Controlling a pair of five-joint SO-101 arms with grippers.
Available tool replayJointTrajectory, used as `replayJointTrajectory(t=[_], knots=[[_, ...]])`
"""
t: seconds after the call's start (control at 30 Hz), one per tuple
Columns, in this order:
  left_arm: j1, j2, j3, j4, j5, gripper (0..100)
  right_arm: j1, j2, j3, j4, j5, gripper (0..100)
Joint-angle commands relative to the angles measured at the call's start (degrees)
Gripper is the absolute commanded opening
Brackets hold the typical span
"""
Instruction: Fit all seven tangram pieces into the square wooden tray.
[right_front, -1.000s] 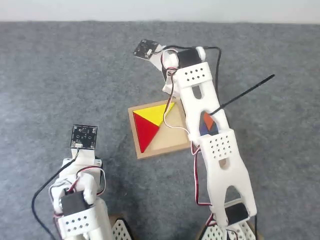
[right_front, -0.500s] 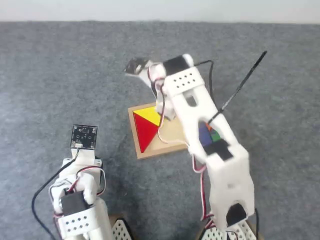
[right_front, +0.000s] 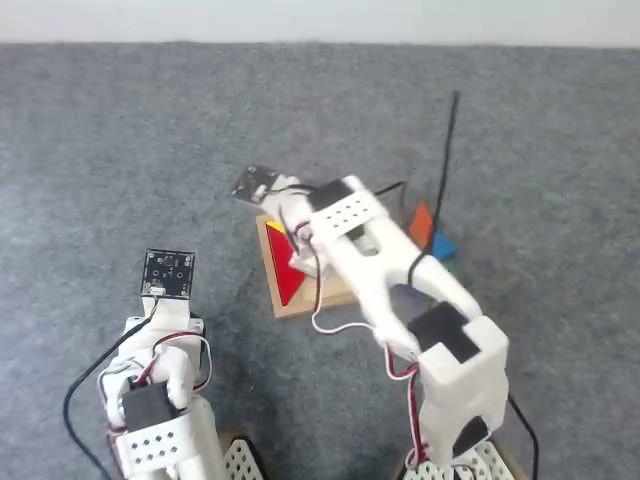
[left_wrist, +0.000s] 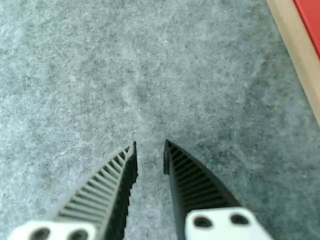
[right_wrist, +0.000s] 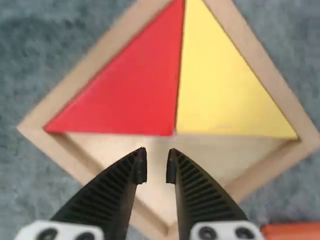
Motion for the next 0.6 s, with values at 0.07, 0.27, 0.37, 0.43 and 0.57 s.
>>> replayJointTrajectory(t=[0.07,0.27,0.37,0.43,0.57], knots=[[-0.5,-0.7,-0.4,0.4,-0.5,9,-1.3,0.1,-0.2,-4.0,-0.9,6.9],[-0.5,-0.7,-0.4,0.4,-0.5,9,-1.1,0.1,-0.1,-8.3,-6.0,6.9],[-0.5,-0.7,-0.4,0.4,-0.5,9,-1.2,0.1,0.1,-9.6,-7.3,6.9],[-0.5,-0.7,-0.4,0.4,-0.5,9,-1.2,-0.4,0.1,-9.5,-7.6,6.9],[-0.5,-0.7,-0.4,0.4,-0.5,9,-0.8,-5.7,0.4,-5.1,-7.6,6.9]])
